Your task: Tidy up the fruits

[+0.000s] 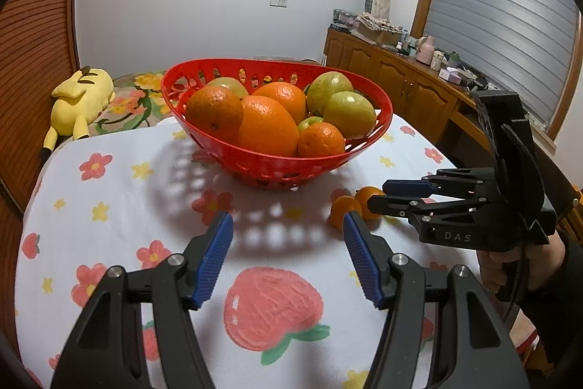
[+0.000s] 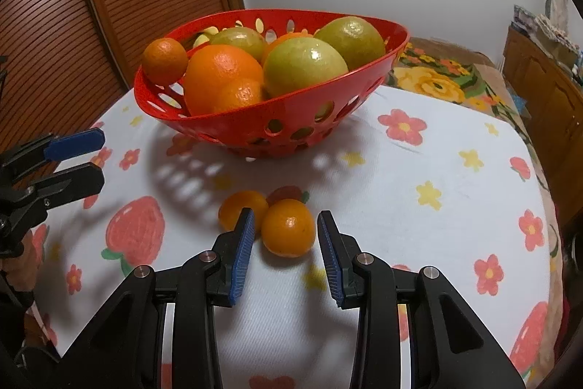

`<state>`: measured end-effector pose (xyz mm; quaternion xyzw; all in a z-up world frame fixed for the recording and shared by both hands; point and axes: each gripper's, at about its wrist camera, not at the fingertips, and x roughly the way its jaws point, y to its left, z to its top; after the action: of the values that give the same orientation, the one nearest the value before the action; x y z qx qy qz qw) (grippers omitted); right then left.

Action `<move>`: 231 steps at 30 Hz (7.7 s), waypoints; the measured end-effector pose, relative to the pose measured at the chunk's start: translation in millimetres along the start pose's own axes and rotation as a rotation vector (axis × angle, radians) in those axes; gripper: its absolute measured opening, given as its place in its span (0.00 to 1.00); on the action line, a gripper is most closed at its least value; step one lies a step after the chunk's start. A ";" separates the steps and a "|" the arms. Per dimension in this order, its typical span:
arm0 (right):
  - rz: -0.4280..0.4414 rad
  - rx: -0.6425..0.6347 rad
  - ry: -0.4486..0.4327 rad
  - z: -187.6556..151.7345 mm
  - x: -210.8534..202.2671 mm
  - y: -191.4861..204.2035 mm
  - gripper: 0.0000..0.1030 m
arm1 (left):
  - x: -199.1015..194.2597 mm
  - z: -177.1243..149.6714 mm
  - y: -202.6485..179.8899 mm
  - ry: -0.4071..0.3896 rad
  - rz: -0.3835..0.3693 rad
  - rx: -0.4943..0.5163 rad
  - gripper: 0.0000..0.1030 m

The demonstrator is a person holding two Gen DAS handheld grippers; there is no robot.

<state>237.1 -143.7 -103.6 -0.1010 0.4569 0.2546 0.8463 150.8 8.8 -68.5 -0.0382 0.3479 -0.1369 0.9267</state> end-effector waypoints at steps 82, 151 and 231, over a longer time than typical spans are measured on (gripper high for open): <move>0.039 -0.029 -0.143 -7.6 -77.2 -10.9 0.32 | 16.5 38.3 -46.9 0.014 -0.083 0.097 0.28; 0.046 -0.125 -0.163 124.1 -27.8 5.2 0.40 | 46.8 105.2 42.8 -0.035 0.080 0.020 0.47; -0.201 0.043 -0.481 -7.3 -148.2 40.7 0.84 | -103.3 12.4 -6.1 -0.269 0.261 0.003 0.95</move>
<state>143.4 -162.2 17.1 -0.0645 0.2353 0.1762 0.9536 83.1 31.6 7.4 -0.0093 0.2224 -0.0095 0.9749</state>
